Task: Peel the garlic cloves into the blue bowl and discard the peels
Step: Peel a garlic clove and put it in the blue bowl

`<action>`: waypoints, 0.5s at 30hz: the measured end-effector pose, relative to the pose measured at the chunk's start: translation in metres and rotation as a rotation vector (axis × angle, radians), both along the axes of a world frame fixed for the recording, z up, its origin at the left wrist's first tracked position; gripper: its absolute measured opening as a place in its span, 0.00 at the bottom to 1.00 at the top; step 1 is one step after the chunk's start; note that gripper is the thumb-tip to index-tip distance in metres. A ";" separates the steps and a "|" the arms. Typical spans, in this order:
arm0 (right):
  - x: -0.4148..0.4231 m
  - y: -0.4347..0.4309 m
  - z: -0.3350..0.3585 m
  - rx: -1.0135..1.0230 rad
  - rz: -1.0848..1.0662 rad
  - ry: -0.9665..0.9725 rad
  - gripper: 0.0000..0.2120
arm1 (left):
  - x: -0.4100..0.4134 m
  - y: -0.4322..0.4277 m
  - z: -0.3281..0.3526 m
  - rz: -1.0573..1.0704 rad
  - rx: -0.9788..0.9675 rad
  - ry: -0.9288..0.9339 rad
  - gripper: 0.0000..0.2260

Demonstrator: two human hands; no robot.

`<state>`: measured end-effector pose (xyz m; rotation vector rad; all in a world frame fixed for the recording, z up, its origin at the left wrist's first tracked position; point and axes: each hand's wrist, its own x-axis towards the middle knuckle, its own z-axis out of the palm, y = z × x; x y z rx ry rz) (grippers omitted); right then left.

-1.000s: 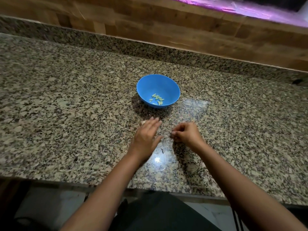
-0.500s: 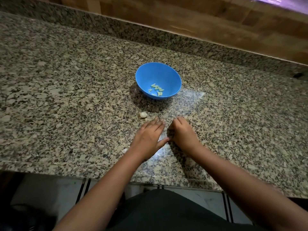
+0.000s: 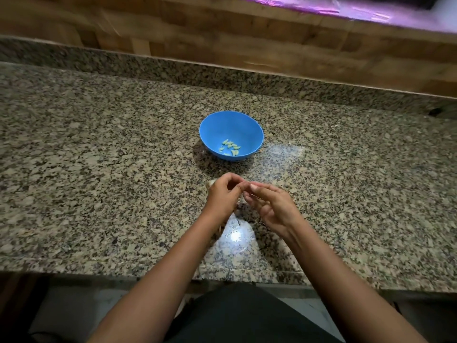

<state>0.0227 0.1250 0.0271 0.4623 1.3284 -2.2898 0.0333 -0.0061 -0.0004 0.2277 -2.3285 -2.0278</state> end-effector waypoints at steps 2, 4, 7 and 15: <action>-0.002 0.004 0.005 0.005 0.055 -0.021 0.06 | -0.001 0.000 0.003 -0.024 -0.035 0.029 0.02; -0.005 0.006 0.010 0.032 0.119 -0.032 0.05 | -0.002 0.001 0.002 -0.047 -0.103 0.056 0.03; -0.008 0.006 0.013 0.066 0.161 -0.029 0.05 | -0.004 0.002 0.002 -0.072 -0.161 0.053 0.03; -0.005 -0.003 0.009 -0.004 0.088 -0.054 0.06 | -0.003 0.005 -0.003 -0.111 -0.254 0.014 0.03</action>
